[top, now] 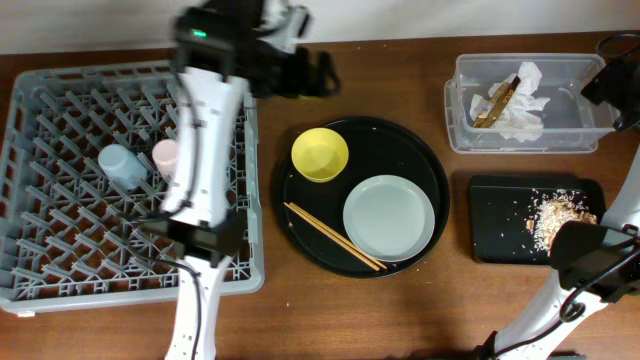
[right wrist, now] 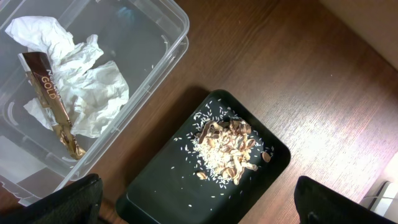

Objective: Sort waste into correct bins and load items into the dishwasher rack
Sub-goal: 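Reach the left gripper to the yellow bowl and grasp its rim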

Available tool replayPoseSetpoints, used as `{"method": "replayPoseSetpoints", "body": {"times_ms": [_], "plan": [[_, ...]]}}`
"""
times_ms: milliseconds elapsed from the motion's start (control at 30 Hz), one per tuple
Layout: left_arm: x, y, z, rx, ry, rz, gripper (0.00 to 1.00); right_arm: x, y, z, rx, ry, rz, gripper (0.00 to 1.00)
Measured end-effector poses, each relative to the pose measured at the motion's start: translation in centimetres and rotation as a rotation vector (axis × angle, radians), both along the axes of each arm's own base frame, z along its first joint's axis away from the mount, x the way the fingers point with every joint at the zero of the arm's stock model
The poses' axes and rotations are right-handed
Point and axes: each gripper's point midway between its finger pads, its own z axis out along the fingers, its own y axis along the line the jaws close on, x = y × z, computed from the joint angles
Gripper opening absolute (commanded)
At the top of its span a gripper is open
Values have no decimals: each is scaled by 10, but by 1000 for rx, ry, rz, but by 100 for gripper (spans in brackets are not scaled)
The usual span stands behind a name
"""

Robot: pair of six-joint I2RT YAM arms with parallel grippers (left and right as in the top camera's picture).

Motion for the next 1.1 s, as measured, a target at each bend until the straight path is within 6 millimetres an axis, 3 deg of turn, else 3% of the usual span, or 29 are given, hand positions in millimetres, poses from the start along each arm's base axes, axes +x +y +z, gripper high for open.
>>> {"method": "replayPoseSetpoints", "body": {"times_ms": [133,233,367,567,667,700,833,1100], "plan": [[-13,-26,-17,181,-54,-36,72,0,0,0,0,0,0,99],[-20,-33,-36,300,-52,-44,72,0,0,0,0,0,0,99],[-34,-40,-89,472,37,-68,72,0,0,0,0,0,0,98],[-37,-41,-175,579,144,-63,72,0,0,0,0,0,0,99],[-37,-40,-199,592,158,-65,70,0,0,0,0,0,-1,99],[-39,-39,-212,603,173,-68,66,0,0,0,0,0,0,99],[-40,-37,-226,609,179,-62,49,0,0,0,0,0,0,99],[-41,-41,-227,594,183,-59,8,0,0,0,0,0,0,99]]}}
